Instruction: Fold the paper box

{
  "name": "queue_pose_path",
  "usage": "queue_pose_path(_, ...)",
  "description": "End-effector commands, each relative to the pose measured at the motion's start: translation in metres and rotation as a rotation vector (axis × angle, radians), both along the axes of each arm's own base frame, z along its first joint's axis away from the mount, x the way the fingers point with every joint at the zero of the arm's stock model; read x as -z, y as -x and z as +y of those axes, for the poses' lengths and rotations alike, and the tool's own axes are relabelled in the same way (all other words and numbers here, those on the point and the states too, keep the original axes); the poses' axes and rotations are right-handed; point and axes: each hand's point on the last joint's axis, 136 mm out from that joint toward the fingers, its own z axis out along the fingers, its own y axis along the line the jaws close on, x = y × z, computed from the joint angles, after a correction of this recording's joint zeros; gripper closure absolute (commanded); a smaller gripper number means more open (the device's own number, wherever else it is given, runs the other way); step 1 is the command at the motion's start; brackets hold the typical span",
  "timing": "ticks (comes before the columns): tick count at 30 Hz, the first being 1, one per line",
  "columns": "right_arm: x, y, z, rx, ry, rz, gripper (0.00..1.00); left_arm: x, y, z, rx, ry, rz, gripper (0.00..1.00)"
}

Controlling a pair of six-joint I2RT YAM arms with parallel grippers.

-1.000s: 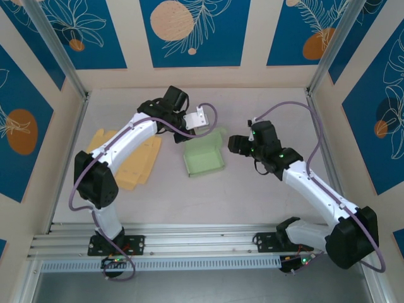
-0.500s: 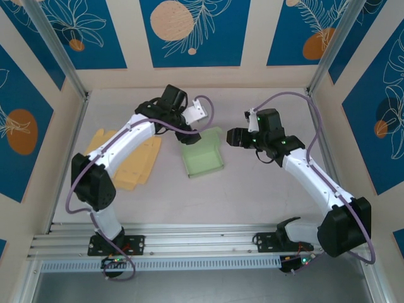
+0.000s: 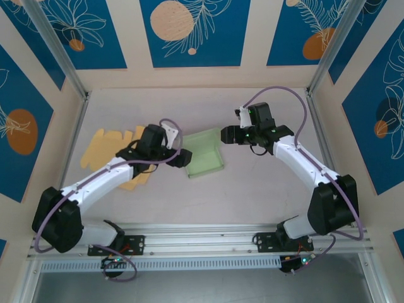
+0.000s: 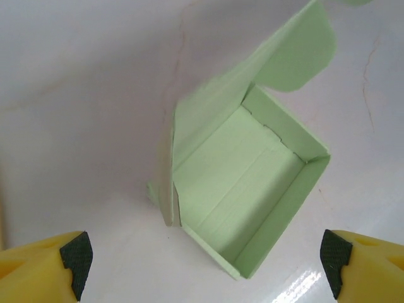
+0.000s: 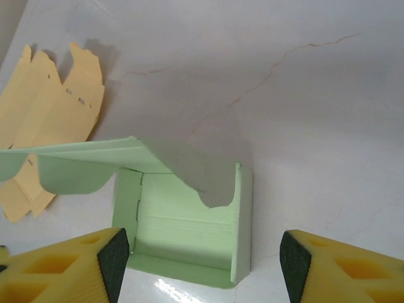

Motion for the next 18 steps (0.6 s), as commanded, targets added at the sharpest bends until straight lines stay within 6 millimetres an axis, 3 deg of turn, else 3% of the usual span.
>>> queue_pose_path(1, -0.018, -0.016, 0.016, -0.068, -0.023, -0.067, 0.31, -0.035, -0.019, -0.031, 0.006, 0.214, -0.097, 0.07)
queue_pose_path(8, -0.017, -0.039, 0.031, -0.098, -0.042, -0.045, 0.29, -0.013, -0.027, -0.031, -0.055, 0.227, -0.052, 0.15)
queue_pose_path(13, -0.015, -0.042, 0.045, -0.117, -0.094, -0.019, 0.29, -0.002, -0.028, -0.036, -0.085, 0.257, 0.022, 0.31)
queue_pose_path(18, -0.01, -0.045, 0.053, -0.122, -0.113, 0.014, 0.3, 0.016, -0.023, -0.022, -0.175, 0.23, 0.095, 0.32)
